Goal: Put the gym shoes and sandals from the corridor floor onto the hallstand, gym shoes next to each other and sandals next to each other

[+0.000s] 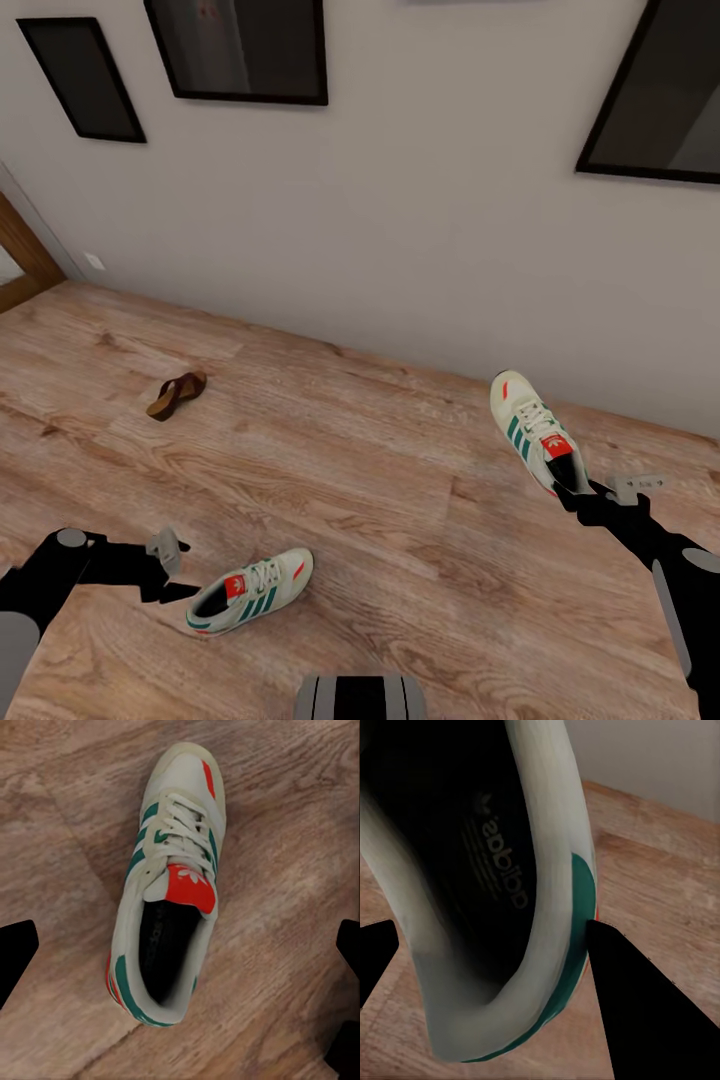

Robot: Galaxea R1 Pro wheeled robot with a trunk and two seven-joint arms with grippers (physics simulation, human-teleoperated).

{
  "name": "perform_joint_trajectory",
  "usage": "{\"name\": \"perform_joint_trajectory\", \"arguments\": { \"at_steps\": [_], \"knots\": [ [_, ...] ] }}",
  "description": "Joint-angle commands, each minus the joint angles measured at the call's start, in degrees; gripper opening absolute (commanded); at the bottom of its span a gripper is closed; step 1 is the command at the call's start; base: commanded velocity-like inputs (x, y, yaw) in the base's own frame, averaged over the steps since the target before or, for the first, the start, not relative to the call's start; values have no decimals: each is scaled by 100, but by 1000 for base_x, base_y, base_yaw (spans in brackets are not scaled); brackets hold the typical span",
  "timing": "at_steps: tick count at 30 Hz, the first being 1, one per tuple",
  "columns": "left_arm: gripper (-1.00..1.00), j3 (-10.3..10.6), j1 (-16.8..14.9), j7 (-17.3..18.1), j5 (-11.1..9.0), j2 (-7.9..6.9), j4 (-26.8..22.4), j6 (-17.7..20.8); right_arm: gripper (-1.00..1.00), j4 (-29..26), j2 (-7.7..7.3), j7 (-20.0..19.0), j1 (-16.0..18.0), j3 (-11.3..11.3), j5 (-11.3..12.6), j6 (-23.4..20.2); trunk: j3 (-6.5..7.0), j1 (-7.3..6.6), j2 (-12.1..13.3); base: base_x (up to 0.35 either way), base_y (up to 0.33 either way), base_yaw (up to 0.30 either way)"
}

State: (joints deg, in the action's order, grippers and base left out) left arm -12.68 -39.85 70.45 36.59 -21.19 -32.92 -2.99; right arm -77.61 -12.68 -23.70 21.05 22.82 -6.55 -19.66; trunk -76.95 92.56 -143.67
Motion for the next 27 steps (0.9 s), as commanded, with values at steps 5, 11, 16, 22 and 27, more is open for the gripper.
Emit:
{"name": "perform_joint_trajectory", "arguments": {
  "at_steps": [5, 11, 16, 22, 27],
  "knots": [
    [100, -23, 26, 7, -262, 1, 36, -107, -100, -8, 2, -47, 4, 12, -48, -21, -147, 11, -9, 0, 0, 0],
    [100, -37, 12, -17, -298, 1, 47, -507, -100, -9, 2, -47, 4, 12, -48, -21, -333, 27, -17, 0, 0, 0],
    [100, -117, -2, -39, -419, -1, 48, -574, -100, -9, 2, -47, 4, 12, -48, -21, -489, 40, -23, 0, 0, 0],
    [100, -213, -17, -78, -644, 0, 44, -590, -100, -10, 2, -47, 4, 12, -47, -21, -588, 45, -26, 0, 0, 0],
    [100, -235, -22, -170, -677, 1, 41, -589, -100, -13, 2, -47, 4, 12, -48, -21, -698, 53, -30, 0, 0, 0]
  ]
}}
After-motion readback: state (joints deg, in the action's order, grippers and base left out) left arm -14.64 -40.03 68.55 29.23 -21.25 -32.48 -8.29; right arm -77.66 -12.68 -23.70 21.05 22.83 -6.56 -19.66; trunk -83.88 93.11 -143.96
